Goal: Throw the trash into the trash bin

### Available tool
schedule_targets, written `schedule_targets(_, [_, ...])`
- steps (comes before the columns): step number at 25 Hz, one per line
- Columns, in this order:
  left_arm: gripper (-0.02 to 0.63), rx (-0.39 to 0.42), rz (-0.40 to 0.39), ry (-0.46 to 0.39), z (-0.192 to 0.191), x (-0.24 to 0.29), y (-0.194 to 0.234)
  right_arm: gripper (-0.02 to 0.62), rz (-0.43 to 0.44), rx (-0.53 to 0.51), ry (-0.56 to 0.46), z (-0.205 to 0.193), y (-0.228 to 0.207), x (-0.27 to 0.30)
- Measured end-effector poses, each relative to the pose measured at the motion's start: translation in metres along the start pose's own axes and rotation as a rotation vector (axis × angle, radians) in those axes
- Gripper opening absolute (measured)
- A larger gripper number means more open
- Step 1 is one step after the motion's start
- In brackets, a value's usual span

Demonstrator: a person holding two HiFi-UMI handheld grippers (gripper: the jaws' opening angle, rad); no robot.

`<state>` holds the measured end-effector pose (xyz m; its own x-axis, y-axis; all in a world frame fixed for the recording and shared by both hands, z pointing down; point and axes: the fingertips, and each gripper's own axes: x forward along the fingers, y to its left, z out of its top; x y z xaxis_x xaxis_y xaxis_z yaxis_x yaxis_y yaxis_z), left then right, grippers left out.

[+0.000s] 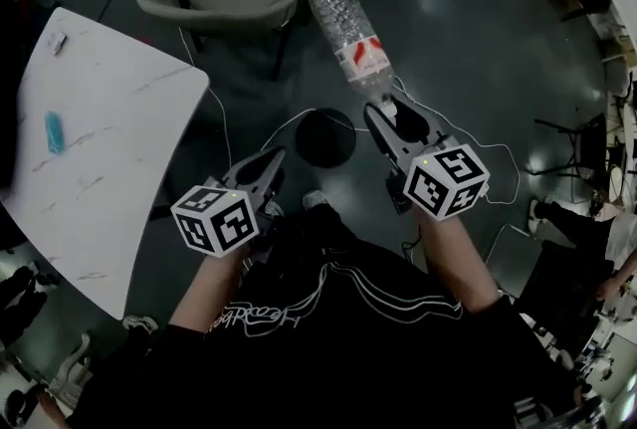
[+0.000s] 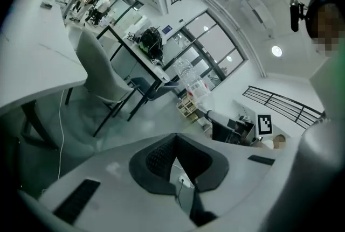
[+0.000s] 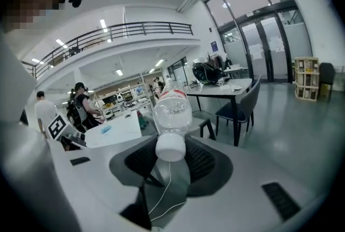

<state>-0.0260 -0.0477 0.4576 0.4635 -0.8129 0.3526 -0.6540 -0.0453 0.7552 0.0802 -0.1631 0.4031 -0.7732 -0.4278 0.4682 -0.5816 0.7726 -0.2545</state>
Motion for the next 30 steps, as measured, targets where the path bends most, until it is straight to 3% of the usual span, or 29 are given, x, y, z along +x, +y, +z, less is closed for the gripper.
schedule_targets(6, [0.002,-0.068,0.059,0.076,-0.053,0.066,0.030,0.175,-0.017,0.047,0.093,-0.063,-0.065,0.009])
schedule_targets(11, [0.002,-0.057,0.088,0.130,-0.104,0.100,0.065,0.175,-0.029,0.121,0.199,-0.156,-0.104,0.036])
schedule_targets(16, [0.003,-0.131,0.171,0.215,-0.171,0.115,0.116,0.175,-0.032,0.162,0.417,-0.277,-0.118,0.067])
schedule_targets(22, [0.002,-0.269,0.221,0.207,-0.206,0.124,0.146,0.175,-0.013,0.093,0.726,-0.406,-0.135,0.111])
schedule_targets(26, [0.003,-0.265,0.241,0.221,-0.213,0.124,0.144,0.175,0.000,0.037,0.881,-0.452,-0.143,0.121])
schedule_targets(30, [0.002,-0.314,0.279,0.200,-0.220,0.120,0.152,0.175,0.006,0.065,0.994,-0.487,-0.146,0.120])
